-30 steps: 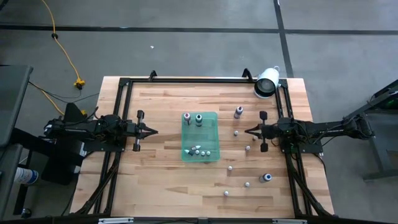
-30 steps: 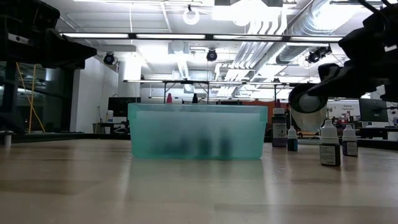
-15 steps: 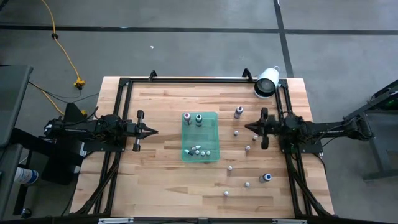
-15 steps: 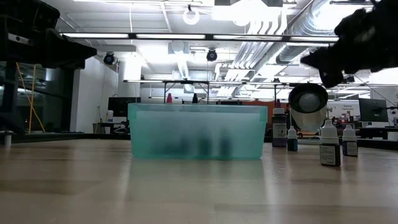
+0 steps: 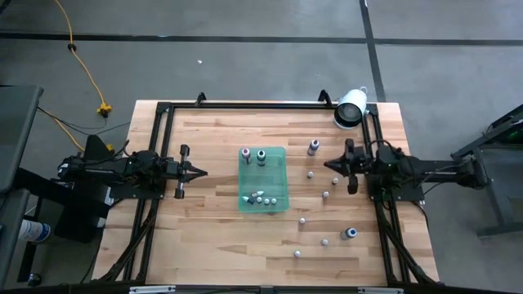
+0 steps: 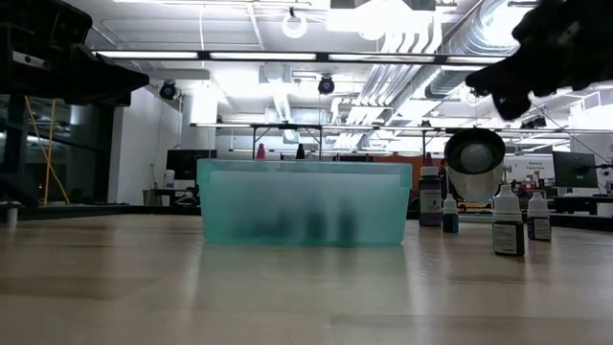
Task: Pick & Place food coloring
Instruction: Put the big violet food coloring bottle into the green bin
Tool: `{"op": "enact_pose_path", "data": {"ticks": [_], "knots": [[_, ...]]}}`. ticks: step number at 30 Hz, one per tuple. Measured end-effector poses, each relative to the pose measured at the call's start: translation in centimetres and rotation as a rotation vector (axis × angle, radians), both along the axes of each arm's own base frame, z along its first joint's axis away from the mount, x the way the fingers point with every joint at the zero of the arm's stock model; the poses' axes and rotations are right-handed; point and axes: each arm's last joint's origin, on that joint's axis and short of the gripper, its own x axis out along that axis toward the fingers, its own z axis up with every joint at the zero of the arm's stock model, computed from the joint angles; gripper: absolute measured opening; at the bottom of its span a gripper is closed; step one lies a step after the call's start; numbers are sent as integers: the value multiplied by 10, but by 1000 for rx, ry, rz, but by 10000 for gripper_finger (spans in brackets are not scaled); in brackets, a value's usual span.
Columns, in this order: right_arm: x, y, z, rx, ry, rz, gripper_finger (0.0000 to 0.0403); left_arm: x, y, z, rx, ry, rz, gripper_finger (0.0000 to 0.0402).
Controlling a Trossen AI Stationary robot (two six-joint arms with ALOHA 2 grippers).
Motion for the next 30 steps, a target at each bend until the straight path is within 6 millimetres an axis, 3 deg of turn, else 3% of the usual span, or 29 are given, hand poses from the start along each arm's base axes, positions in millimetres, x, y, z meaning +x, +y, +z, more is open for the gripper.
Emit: {"op": "enact_pose_path", "data": {"ticks": [7,15,21,30], "knots": [[-15,-13,44,-187,225,-249,24,0,0,0,0,0,0,0],[-11,-25,76,-168,376,-347,95,0,0,0,0,0,0,0],[3,-38,92,-138,511,-391,153,0,0,0,0,0,0,0],[43,-64,106,-2,650,-425,230,0,0,0,0,0,0,0]]}}
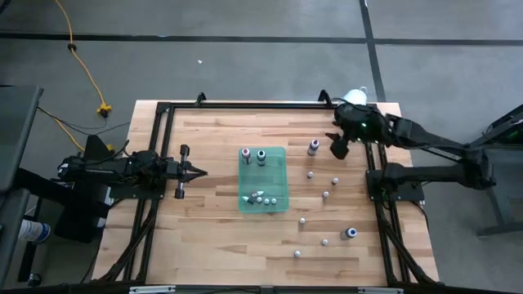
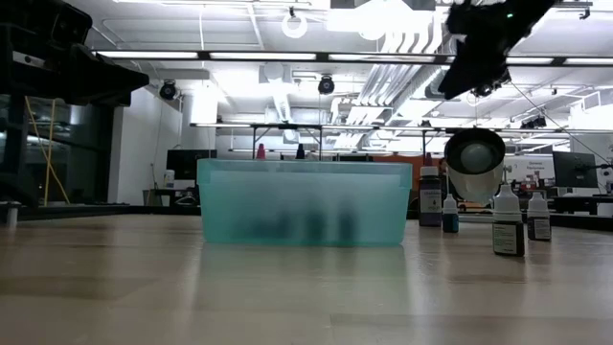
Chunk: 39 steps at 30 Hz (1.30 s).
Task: Pick & Place food coloring
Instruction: Put the big violet food coloring bottle into the green bin
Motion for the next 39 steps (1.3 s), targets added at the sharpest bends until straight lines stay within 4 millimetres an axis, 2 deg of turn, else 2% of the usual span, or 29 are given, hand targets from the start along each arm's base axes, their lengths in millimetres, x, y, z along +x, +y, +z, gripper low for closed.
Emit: {"op": "enact_pose_path", "data": {"ticks": [7,13,26,32,39], "knots": [[25,-15,-12,94,114,-35,287,0,0,0,0,0,0,0],[40,-23,-18,152,175,-56,304,0,0,0,0,0,0,0],[68,-47,7,337,389,-177,305,0,0,0,0,0,0,0],[85,-50,-11,403,489,-44,305,0,0,0,0,0,0,0],[95,-50,-25,278,654,180,305,0,0,0,0,0,0,0]]}}
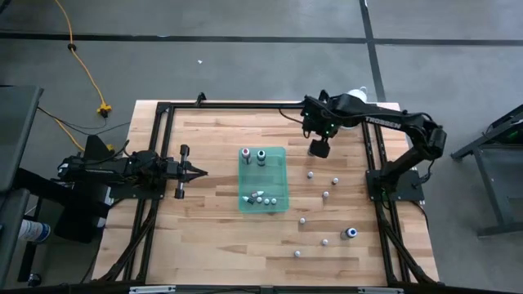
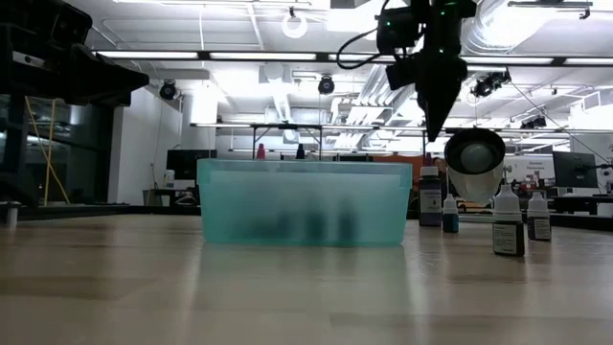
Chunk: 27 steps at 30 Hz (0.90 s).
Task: Pick & Place food coloring
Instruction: Put the big violet food coloring bottle into the green bin
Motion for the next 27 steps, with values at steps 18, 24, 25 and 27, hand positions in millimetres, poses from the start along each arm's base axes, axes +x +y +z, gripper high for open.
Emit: {"op": "enact_pose_path", "data": {"ticks": [18,24,25,27], "knots": [[-15,-6,-23,-90,-9,394,304,0,0,0,0,0,0,0],[-20,-7,-32,-79,-74,405,304,0,0,0,0,0,0,0],[-20,-6,-35,-65,-81,405,304,0,0,0,0,0,0,0],[-21,-6,-40,-45,-101,393,304,0,0,0,0,0,0,0]]}}
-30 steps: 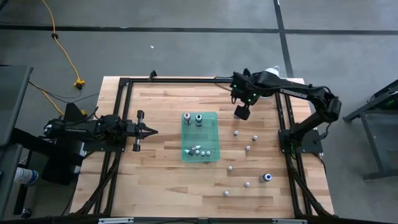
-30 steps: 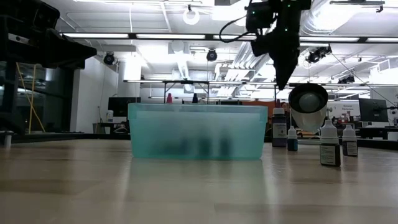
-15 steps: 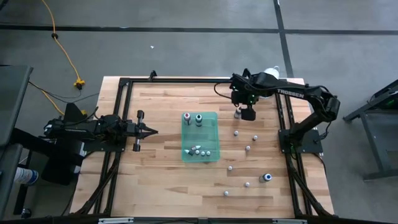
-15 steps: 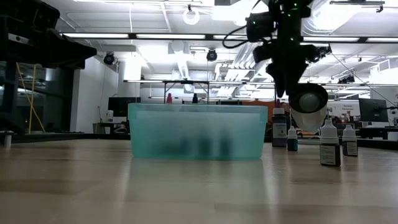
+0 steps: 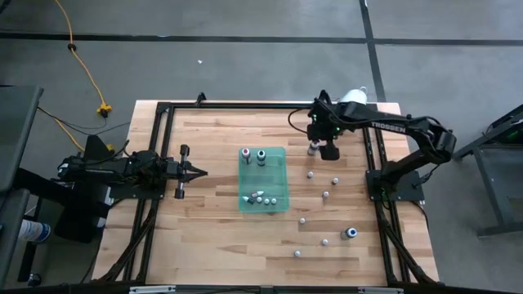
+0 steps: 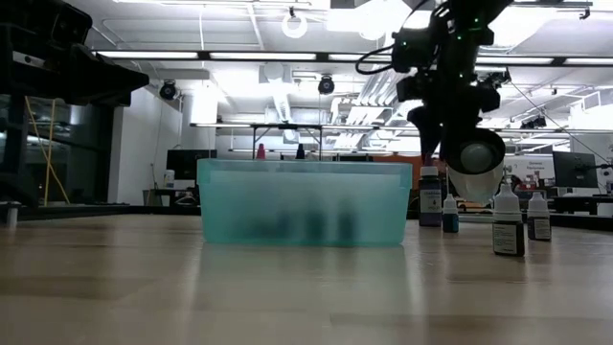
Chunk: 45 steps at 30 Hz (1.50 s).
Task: Pick & Place food coloring
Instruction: Put the big violet food coloring bottle into the green bin
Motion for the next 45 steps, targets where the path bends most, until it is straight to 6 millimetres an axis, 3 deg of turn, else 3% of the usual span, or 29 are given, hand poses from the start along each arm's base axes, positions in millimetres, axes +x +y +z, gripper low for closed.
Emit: {"op": "enact_pose_path", "data": {"ticks": [11,18,45], "knots": [[7,-4,-19,58,-38,-61,305,0,0,0,0,0,0,0],[7,-7,-19,58,-50,-113,297,0,0,0,0,0,0,0],[5,-6,-20,74,-23,-138,137,0,0,0,0,0,0,0]]}}
